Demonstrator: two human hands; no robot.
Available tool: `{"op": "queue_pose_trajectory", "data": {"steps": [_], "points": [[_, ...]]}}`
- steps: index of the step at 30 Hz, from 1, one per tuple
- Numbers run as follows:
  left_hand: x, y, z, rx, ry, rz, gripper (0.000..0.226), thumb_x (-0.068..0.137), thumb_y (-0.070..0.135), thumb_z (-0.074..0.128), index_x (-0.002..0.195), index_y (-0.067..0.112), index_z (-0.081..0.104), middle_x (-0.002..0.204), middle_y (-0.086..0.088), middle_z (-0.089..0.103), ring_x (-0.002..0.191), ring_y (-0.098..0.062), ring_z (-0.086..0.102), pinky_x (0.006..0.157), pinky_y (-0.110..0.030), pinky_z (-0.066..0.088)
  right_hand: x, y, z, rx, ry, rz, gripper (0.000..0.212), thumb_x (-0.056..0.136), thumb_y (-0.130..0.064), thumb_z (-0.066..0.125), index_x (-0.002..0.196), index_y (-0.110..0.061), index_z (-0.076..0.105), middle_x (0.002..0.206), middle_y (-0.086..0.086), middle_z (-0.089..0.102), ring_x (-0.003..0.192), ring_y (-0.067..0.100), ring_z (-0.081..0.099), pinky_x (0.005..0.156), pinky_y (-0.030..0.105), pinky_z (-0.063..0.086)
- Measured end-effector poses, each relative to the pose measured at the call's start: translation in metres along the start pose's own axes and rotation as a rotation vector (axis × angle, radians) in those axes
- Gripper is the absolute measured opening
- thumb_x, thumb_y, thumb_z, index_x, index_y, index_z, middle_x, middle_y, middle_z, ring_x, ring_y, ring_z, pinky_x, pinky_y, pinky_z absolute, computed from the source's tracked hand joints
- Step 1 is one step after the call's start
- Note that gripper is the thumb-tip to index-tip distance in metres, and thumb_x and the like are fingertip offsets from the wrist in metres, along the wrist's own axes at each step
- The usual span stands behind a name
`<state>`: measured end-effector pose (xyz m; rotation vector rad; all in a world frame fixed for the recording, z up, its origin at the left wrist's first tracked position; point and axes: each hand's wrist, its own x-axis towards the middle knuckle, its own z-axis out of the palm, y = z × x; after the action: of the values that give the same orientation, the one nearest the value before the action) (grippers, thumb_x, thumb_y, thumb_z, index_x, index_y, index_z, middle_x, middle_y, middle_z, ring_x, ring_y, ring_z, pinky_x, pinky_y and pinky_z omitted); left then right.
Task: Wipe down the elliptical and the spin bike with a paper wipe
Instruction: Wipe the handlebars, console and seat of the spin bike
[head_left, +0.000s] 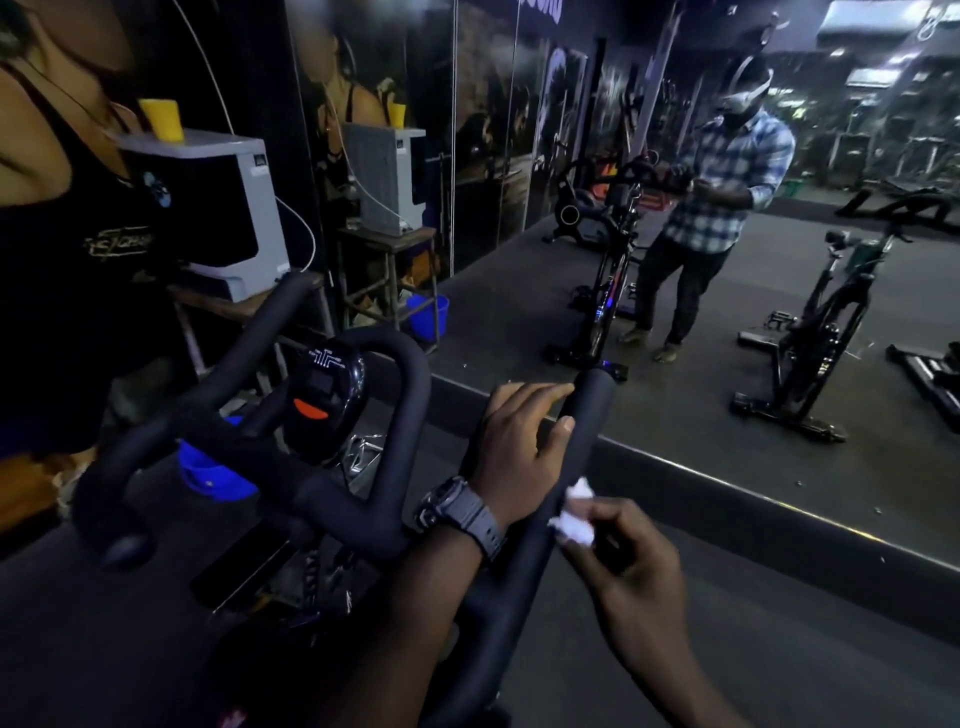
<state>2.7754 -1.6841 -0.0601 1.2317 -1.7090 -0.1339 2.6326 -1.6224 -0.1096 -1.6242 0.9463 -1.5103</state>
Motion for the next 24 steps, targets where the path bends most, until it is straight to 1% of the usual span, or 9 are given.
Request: {"op": "queue_pose_trajectory", "data": {"steps": [3,7,9,11,13,15,18,21,24], "points": [[-0.001,-0.002,0.000,-0.010,-0.017,-0.002,0.034,0.091,0.020,0.052,0.120,0.010,0.066,0.118,-0.003,0.068,0.110,-0.021,0.054,0.097,-0.017,0.033,0.013,-0.006,-0.006,-0.277,-0.079,-0.245,0.007,0.089,-0.017,0.069,0.091,-0.012,0.074,0.099,-0.003,0.072,0.099,0.013,0.068,0.084,0.029,0.052],[0.000,-0.005,0.000,-0.013,-0.010,0.018,0.034,0.093,0.015,0.048,0.121,0.009,0.066,0.117,-0.004,0.069,0.108,-0.017,0.054,0.098,-0.011,0.031,0.092,-0.021,-0.010,-0.276,0.085,-0.197,0.007,0.087,-0.015,0.072,0.094,-0.015,0.073,0.097,-0.007,0.072,0.093,0.012,0.068,0.080,0.038,0.054],[0.001,-0.005,0.000,-0.012,-0.010,0.020,0.033,0.092,0.012,0.049,0.120,0.008,0.066,0.116,-0.005,0.069,0.107,-0.016,0.053,0.097,-0.006,0.029,0.108,-0.022,-0.006,-0.435,0.123,-0.292,0.006,0.088,-0.019,0.071,0.094,-0.020,0.072,0.094,-0.012,0.068,0.088,0.009,0.063,0.078,0.031,0.051],[0.000,-0.007,0.000,-0.009,-0.007,0.022,0.033,0.089,0.007,0.052,0.119,0.007,0.066,0.114,-0.006,0.069,0.106,-0.016,0.053,0.095,-0.005,0.029,0.103,-0.018,-0.003,-0.605,0.058,-0.416,0.007,0.090,-0.018,0.067,0.095,-0.018,0.071,0.094,-0.008,0.066,0.086,0.011,0.054,0.077,0.025,0.043],[-0.001,-0.007,0.000,-0.025,-0.007,0.010,0.034,0.085,0.000,0.055,0.115,0.008,0.067,0.109,-0.006,0.070,0.103,-0.018,0.055,0.093,-0.012,0.037,0.086,-0.014,-0.006,-0.680,-0.104,-0.551,0.017,0.092,-0.018,0.059,0.103,-0.013,0.071,0.100,-0.003,0.064,0.090,0.010,0.046,0.082,0.019,0.036],[-0.003,-0.005,-0.002,-0.068,0.001,-0.034,0.031,0.085,-0.003,0.056,0.112,0.009,0.066,0.104,-0.005,0.069,0.101,-0.021,0.059,0.089,-0.026,0.045,0.088,-0.014,-0.017,-0.732,-0.225,-0.659,0.025,0.092,-0.018,0.053,0.109,-0.010,0.070,0.105,-0.006,0.060,0.092,0.009,0.044,0.084,0.015,0.030],[-0.003,-0.007,-0.001,-0.110,0.008,-0.112,0.027,0.089,0.001,0.055,0.113,0.012,0.062,0.098,-0.002,0.068,0.095,-0.020,0.063,0.083,-0.036,0.051,0.131,-0.021,-0.024,-0.807,-0.144,-0.580,0.022,0.092,-0.017,0.054,0.104,-0.011,0.071,0.099,-0.001,0.061,0.087,0.022,0.051,0.077,0.019,0.030],[-0.004,-0.008,-0.002,-0.126,0.022,-0.145,0.036,0.088,0.009,0.054,0.123,0.015,0.054,0.092,0.003,0.069,0.089,-0.016,0.066,0.081,-0.040,0.053,0.144,-0.021,-0.013,-0.906,-0.078,-0.452,0.019,0.091,-0.016,0.056,0.102,-0.012,0.070,0.093,0.008,0.062,0.084,0.029,0.051,0.077,0.030,0.039],[-0.006,-0.006,-0.005,-0.130,0.050,-0.142,0.044,0.084,0.012,0.052,0.128,0.017,0.050,0.088,0.007,0.069,0.084,-0.014,0.066,0.078,-0.040,0.054,0.119,-0.024,-0.018,-0.921,-0.187,-0.568,0.027,0.089,-0.019,0.048,0.102,-0.011,0.070,0.109,0.003,0.065,0.096,0.026,0.049,0.088,0.026,0.038]]}}
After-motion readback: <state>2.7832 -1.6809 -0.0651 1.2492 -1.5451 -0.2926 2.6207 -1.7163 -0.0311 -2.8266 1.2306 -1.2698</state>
